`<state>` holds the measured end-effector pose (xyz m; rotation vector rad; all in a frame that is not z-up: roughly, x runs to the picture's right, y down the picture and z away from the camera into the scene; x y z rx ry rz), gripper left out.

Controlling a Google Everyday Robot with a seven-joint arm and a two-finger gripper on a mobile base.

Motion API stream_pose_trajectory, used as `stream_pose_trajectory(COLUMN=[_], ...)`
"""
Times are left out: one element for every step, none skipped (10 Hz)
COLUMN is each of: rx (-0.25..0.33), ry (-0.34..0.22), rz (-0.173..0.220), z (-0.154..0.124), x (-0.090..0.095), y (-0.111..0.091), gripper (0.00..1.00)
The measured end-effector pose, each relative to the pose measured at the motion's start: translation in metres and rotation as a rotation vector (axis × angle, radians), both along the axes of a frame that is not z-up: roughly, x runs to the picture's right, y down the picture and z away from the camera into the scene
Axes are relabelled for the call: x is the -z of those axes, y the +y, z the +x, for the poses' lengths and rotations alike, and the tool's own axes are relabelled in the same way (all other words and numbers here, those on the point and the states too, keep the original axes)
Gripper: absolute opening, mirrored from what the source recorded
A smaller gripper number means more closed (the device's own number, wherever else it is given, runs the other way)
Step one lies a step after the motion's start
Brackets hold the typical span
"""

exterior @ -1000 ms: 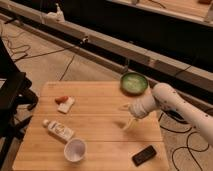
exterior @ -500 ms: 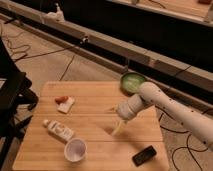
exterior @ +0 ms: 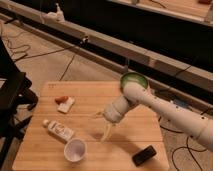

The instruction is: Place the ceramic cup in the ceramic bowl

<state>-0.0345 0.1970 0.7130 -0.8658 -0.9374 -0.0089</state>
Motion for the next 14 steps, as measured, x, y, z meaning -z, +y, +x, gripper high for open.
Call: stream_pose_trajectory(rx=[-0.002, -0.003, -0.001, -0.001, -0.003, -0.007, -0.018, -0.027, -0.031, -0.028, -0.023, -0.011, 0.014, 0.042], ry=[0.002, 0.003, 0.001, 0.001, 0.004, 0.014, 0.020, 0.008, -0.010, -0.033, -0.053, -0.064, -0.081, -0.098], rz=[0.000, 0.000, 0.000, 0.000, -0.001, 0.011, 0.027, 0.047, 0.064, 0.084, 0.101, 0.108, 0.114, 0.117], z=[0.001, 0.002, 0.001, 0.001, 0.003, 0.008, 0.009, 0.004, -0.003, -0.013, -0.022, -0.027, -0.037, -0.049], x=[0.000, 0.000, 0.000, 0.000, -0.001, 0.001, 0.004, 0.010, 0.017, 0.026, 0.034, 0.038, 0.042, 0.044], y=[0.000, 0.000, 0.000, 0.000, 0.000, -0.004, -0.010, -0.017, -0.022, -0.025, -0.028, -0.025, -0.021, -0.015], gripper=[0.80, 0.80, 0.80, 0.80, 0.80, 0.80, 0.80, 0.80, 0.80, 0.80, 0.80, 0.80, 0.80, 0.80])
